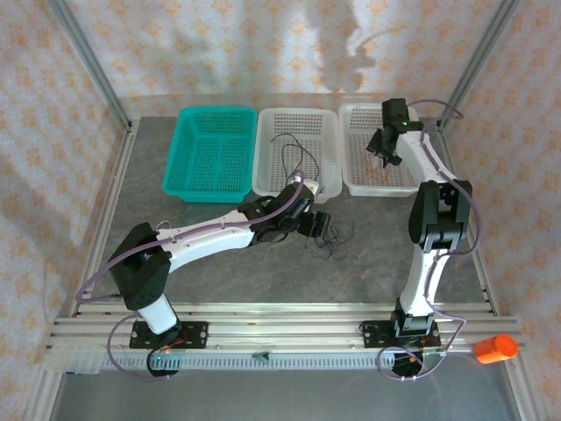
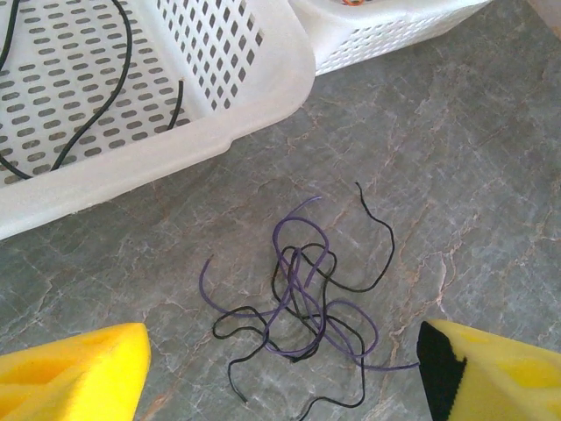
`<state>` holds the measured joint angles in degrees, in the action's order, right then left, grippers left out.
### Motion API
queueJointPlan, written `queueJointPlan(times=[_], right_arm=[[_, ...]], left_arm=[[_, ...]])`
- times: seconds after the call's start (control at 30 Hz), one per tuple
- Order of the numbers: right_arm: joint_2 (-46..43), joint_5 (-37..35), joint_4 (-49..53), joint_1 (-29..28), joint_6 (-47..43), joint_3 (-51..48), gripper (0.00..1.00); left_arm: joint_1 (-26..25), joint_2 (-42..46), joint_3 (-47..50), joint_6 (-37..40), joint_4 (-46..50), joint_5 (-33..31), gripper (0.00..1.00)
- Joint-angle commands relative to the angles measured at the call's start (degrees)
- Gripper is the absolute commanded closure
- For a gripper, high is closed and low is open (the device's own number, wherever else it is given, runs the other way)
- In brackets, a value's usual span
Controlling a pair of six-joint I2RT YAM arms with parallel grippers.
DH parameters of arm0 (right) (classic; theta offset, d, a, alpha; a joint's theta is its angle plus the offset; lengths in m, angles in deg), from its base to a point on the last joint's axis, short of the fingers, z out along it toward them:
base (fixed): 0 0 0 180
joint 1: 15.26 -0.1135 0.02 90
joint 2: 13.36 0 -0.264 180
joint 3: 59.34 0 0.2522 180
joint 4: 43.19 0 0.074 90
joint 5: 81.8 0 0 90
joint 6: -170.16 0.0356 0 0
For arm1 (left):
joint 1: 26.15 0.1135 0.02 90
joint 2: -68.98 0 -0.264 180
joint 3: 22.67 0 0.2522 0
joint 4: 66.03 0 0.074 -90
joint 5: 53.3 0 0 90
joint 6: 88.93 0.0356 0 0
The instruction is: Untangle the cables
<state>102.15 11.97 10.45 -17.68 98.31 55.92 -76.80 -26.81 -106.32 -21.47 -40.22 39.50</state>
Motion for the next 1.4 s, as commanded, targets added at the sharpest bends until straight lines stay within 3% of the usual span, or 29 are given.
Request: queueJointPlan(times=[0.0,0.2,0.47,0.73,0.93,1.13,1.37], right_arm=[[-4.6,-2.7,2.4,0.3,0.1,2.0,0.41],[-15.5,-1.9,2.3,-2.8,-0.1,-6.6,0.50],[-31.3,-0.5,6.7,-11.0,2.6,-25.1,0.52],[-42.1,5.3,9.1,-13.7,7.7,-42.1,0.54],[-44.2,8.3,7.4,-18.1,9.0,-49.5,0.54],[-42.1,9.7,-1.2,-19.2,13.9,-53.6,0.59],[-38.6,5.5,-8.0,-19.3,21.4,-55.2,0.66]], left_arm=[[-0.4,-0.3,0.8,-0.7,-1.5,0.9,0.21],[-1.5,-1.4,1.0,0.8,-3.1,2.4,0.20],[-3.0,-5.0,1.9,-0.8,-6.1,1.6,0.18],[-3.4,-6.1,6.2,-5.5,-12.0,-0.2,0.19],[-3.4,-7.5,7.7,-8.2,-15.8,0.2,0.18],[-3.4,-9.8,7.9,-10.4,-17.4,0.3,0.18],[-3.5,-10.6,8.8,-10.7,-17.0,-1.3,0.19]])
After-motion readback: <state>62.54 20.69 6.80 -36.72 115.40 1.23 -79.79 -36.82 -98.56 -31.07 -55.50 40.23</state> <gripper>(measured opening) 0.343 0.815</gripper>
